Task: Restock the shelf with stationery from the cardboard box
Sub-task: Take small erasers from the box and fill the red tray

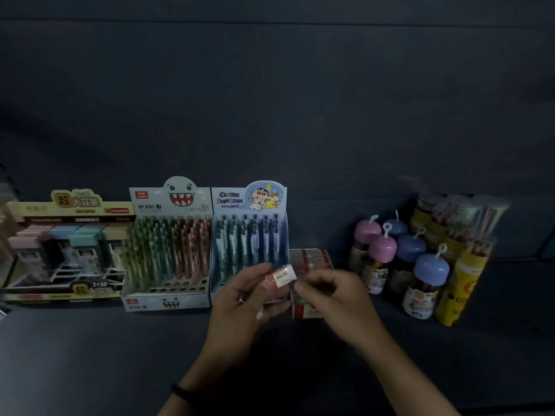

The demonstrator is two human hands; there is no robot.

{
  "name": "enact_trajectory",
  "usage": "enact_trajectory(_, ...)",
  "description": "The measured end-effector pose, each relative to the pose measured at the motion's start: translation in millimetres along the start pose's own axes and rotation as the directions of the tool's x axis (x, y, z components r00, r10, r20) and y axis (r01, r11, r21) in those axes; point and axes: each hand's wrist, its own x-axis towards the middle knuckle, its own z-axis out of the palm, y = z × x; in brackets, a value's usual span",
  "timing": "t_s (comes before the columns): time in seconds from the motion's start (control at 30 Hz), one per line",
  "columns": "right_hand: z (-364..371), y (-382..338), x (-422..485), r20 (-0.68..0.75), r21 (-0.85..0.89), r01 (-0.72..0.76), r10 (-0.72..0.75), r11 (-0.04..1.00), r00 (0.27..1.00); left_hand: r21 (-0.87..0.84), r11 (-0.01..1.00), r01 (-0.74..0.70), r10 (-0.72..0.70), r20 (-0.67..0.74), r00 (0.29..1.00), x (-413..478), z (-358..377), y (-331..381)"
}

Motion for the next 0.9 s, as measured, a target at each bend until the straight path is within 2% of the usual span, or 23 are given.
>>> enact_trajectory(0.1, 9, -4, -4, -0.015, 0.143, -0.034, 0.036, 0.989, 0.999, 0.042, 0.999, -0.015, 0.014, 0.019, 1.000, -1, 0, 1)
enact_trajectory(0.23, 17, -4, 1, -0.104, 0.225, -0.026, 0.051, 0.974, 0.993, 0.173, 0.983, -0.066, 0.059, 0.049, 0.997, -4, 0, 0)
enact_trajectory(0.4, 20, 7, -1, -0.179, 0.152, 0.051, -0.023, 0.987, 0.984, 0.224, 0.969, -0.102, 0.089, 0.070, 0.994, -7, 1, 2)
enact_trajectory(0.6, 18, 2, -5, -0.066, 0.113, 0.135, -0.128, 0.984, 0.990, 0.266, 0.960, -0.086, 0.075, 0.052, 0.996, -4, 1, 0)
enact_trajectory(0.7, 13, 6, 1, -0.112, 0.032, 0.170, -0.166, 0.985, 0.980, 0.318, 0.935, -0.154, 0.138, 0.072, 0.988, -2, -2, -4)
enact_trajectory(0.8, -5, 17, 21, -0.199, -0.162, 0.145, -0.176, 0.976, 0.964, 0.307, 0.933, -0.186, 0.175, 0.064, 0.983, 3, -11, -11)
enact_trajectory(0.9, -19, 23, 46, -0.110, -0.446, 0.130, -0.199, 0.886, 0.974, 0.286, 0.931, -0.227, 0.215, 0.075, 0.974, 4, -16, -11)
